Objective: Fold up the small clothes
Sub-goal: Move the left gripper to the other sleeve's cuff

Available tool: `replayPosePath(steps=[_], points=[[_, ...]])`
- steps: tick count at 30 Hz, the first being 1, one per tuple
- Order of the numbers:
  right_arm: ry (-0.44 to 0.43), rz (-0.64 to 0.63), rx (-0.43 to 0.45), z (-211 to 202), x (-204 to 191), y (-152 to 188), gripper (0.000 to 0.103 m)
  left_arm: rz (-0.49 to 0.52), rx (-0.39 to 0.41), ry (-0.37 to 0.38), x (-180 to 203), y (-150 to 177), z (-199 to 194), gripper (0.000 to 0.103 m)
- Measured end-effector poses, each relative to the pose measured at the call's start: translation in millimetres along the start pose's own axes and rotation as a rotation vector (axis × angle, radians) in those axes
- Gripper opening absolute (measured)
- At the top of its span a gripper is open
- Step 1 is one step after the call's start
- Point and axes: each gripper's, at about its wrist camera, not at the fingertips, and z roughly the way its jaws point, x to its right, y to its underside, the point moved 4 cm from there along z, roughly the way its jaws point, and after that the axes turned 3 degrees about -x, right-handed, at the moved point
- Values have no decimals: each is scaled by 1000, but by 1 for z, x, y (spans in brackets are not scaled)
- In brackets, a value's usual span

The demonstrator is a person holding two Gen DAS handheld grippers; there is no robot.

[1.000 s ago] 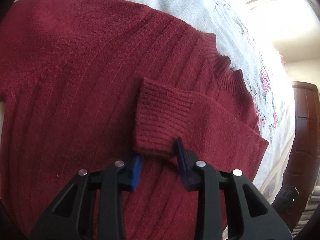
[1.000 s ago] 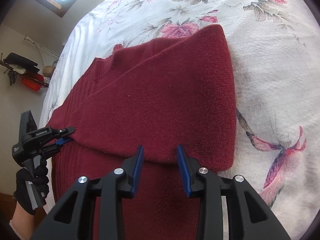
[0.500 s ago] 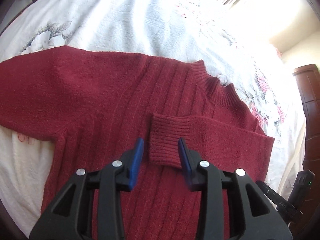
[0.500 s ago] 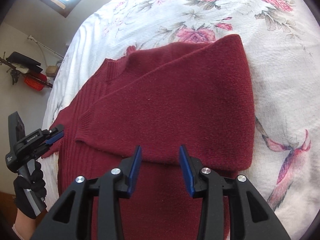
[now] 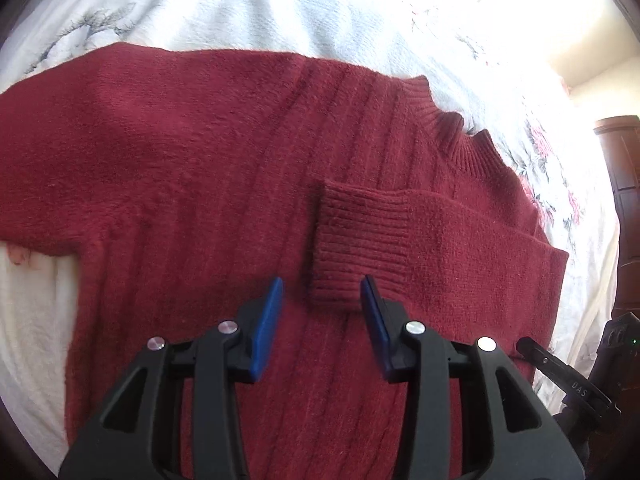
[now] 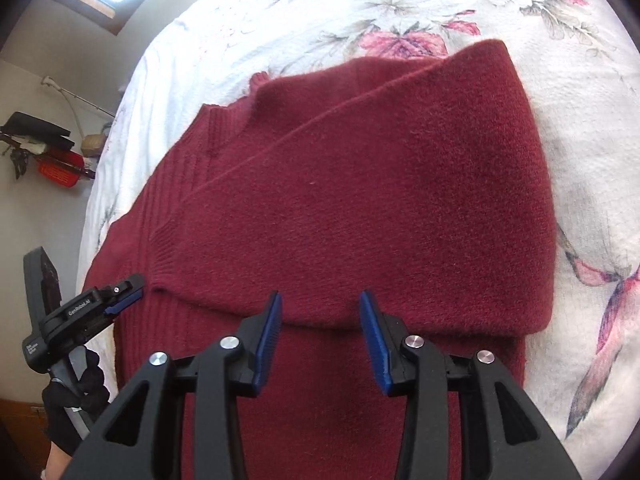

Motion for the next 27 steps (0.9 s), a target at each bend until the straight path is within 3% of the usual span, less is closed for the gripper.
replayPosePath(steps=[3, 10, 16, 19, 27], points=[[-23, -47, 7, -9, -22, 8, 45, -36, 35, -44, -49, 5, -30, 48], [-26, -138, -25, -2, -60, 30, 47, -244, 104, -150, -191, 11, -92, 49], [-23, -141, -68, 22, -73, 48, 47, -473, 153, -76, -277, 3, -107, 49], [4, -157, -75, 30, -77, 55, 47, -552, 201, -14, -302, -6, -111, 49], [38, -150, -98, 48, -79, 64, 47, -640, 270, 26, -337, -33, -108, 49]])
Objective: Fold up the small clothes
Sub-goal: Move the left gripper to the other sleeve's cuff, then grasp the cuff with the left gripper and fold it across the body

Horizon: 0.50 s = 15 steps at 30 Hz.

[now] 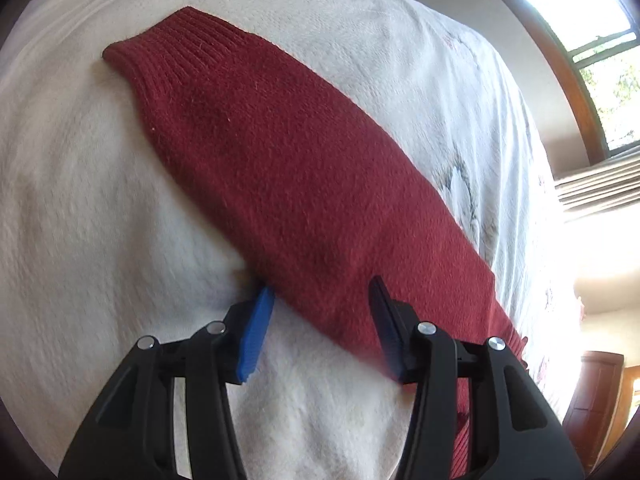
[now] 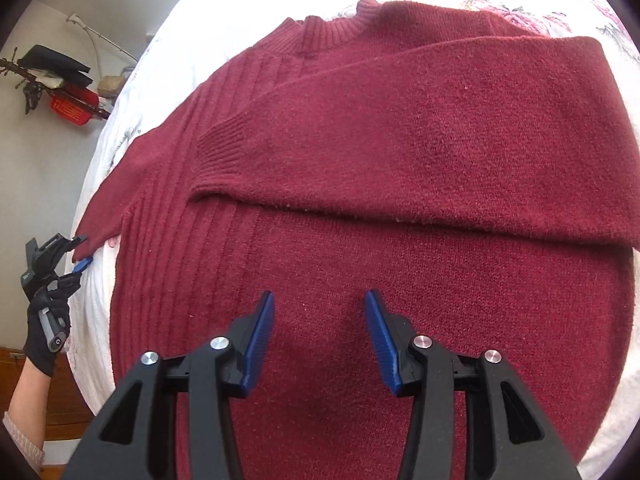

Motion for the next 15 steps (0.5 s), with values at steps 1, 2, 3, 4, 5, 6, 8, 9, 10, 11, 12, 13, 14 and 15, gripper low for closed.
replayPosePath(steps=[1, 2, 3, 4, 5, 6, 8, 9, 10, 11, 12, 13, 14, 15], points=[[2, 0, 0, 1, -1, 1, 48, -6, 4, 2, -1, -4, 1, 49], [3, 1, 1, 2, -1, 1, 49, -12, 8, 4, -2, -8, 2, 49], [4, 1, 1, 3, -1, 0, 49, -17, 11, 4, -2, -12, 4, 49], [5, 2, 2, 4, -1, 0, 49, -19, 14, 4, -2, -17, 5, 49], [6, 3, 3, 5, -1, -1, 49, -20, 19, 4, -4, -21, 4, 49], [7, 6, 3, 5, 0, -1, 49, -20, 24, 3, -3, -25, 6, 49], [8, 9, 3, 6, 1, -2, 49, -29, 34, 7, -8, -34, 7, 49], [10, 8, 3, 7, 1, -2, 49, -35, 40, 8, -8, -38, 8, 49], [12, 7, 4, 8, 0, -2, 49, -40, 43, 8, -9, -41, 9, 49], [13, 4, 5, 9, 0, -2, 49, -43, 45, 6, -9, -43, 10, 49], [14, 2, 6, 9, 0, -2, 49, -41, 47, 1, -8, -44, 11, 49], [14, 1, 8, 9, 1, -1, 49, -34, 48, -7, -6, -44, 11, 48], [13, 1, 8, 11, -1, -1, 49, -25, 49, -14, -6, -45, 11, 47], [11, 2, 9, 12, -1, -1, 49, -16, 51, -21, -4, -45, 10, 47]])
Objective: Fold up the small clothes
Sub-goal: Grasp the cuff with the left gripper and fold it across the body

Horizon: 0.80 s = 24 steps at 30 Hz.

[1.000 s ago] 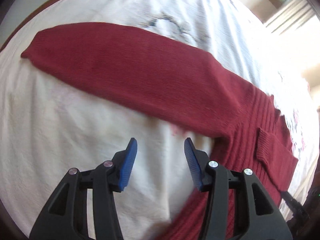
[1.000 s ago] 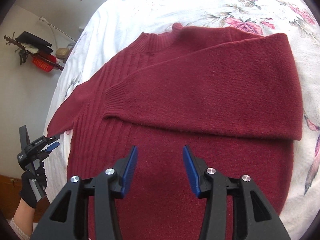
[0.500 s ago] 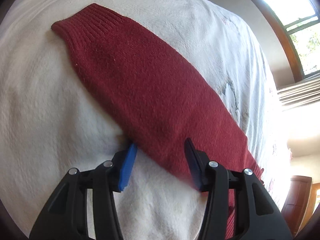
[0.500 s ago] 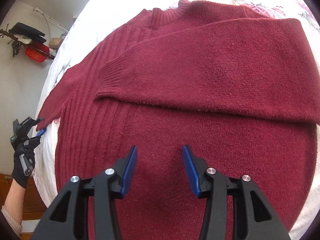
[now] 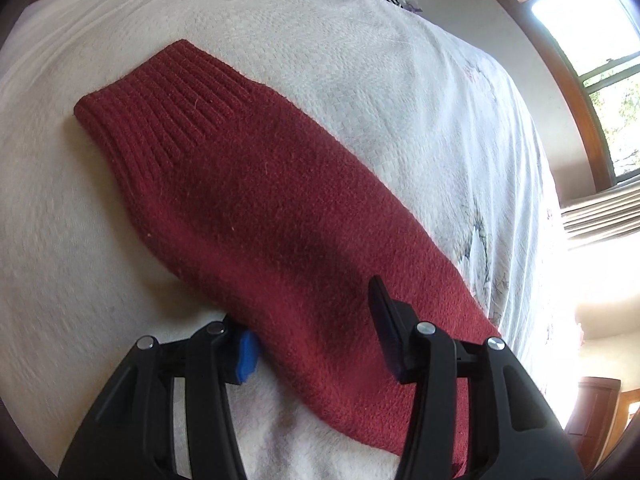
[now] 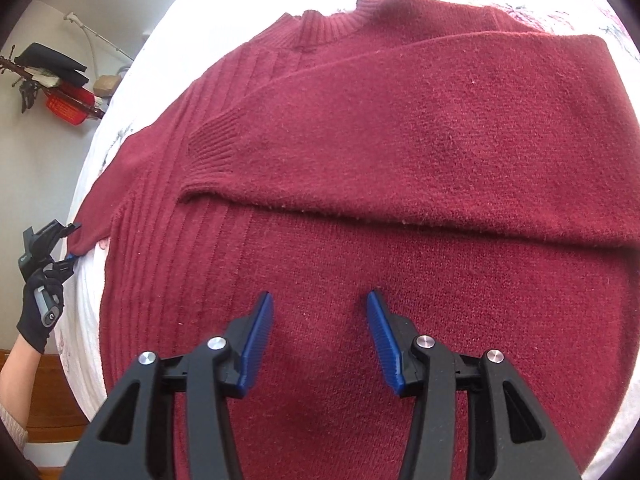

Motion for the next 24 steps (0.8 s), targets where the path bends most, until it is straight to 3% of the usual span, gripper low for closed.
replayPosePath(steps=[2, 4, 7, 11, 16, 24], points=[[-7, 1, 1, -1, 1, 0, 49, 26, 11, -27, 3, 1, -2, 38], [-14, 3, 2, -1, 3, 1, 49, 49, 16, -34, 5, 4, -4, 21], [-20, 2, 6, -4, 6, 2, 49, 76, 19, -25, 14, 11, -9, 8], [-21, 4, 18, -15, 14, 6, 49, 162, 59, -5, 43, 27, -21, 5], [-29, 29, 32, -29, 29, 12, 49, 263, 45, 93, 100, 63, -32, 5], [-35, 55, 50, -46, 50, 21, 49, 459, -69, 261, 201, 159, -23, 5]])
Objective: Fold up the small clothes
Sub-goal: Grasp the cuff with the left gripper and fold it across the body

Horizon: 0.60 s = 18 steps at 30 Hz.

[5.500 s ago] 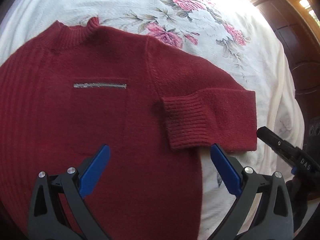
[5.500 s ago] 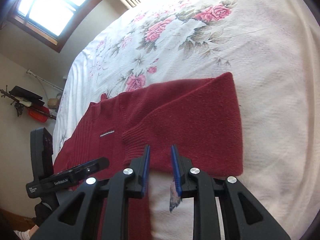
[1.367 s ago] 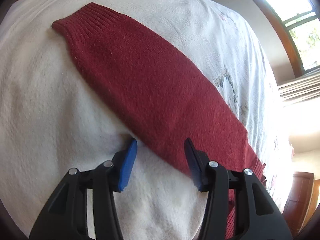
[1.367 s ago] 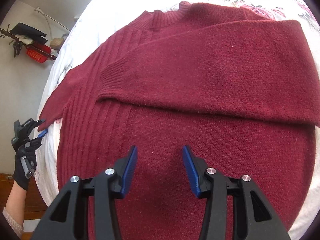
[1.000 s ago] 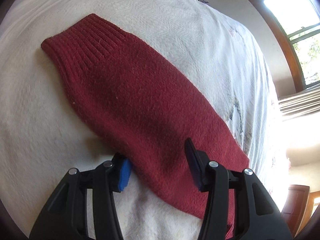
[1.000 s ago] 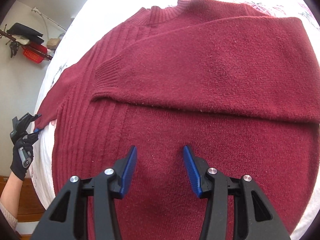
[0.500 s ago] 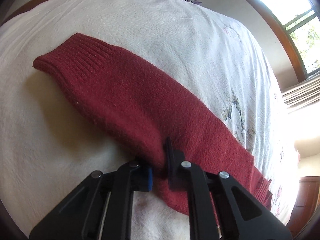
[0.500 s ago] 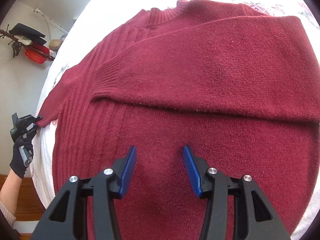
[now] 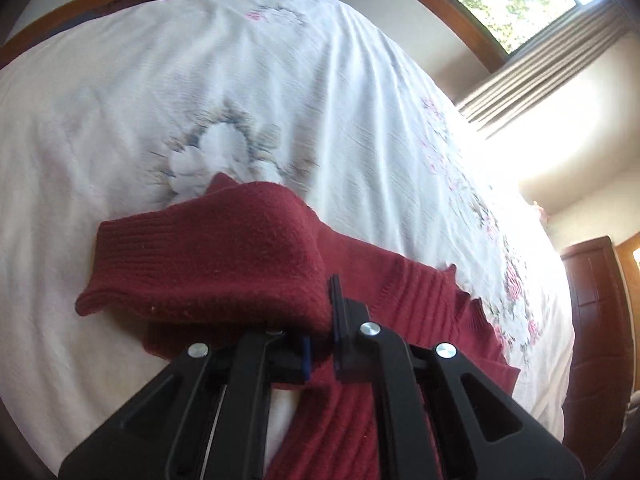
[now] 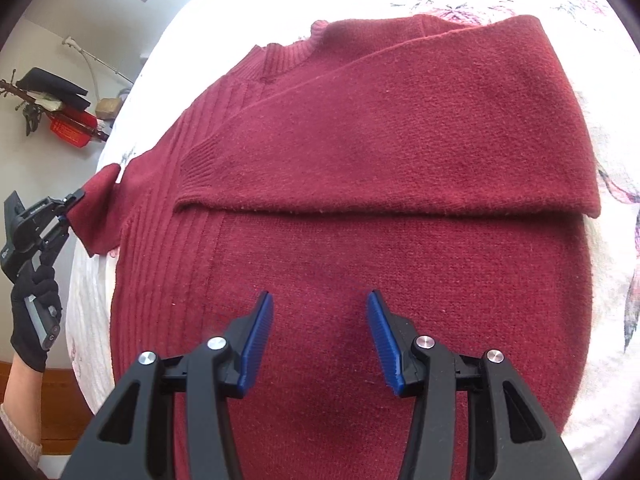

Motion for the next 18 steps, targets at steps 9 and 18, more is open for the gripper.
replayPosePath(steps=[9, 18], points=[[-3, 13, 11, -12, 22, 5, 49, 90, -97, 130, 92, 55, 51, 5], [-7, 25, 5, -16, 35, 8, 49, 107, -222, 84, 103, 109, 112, 6]])
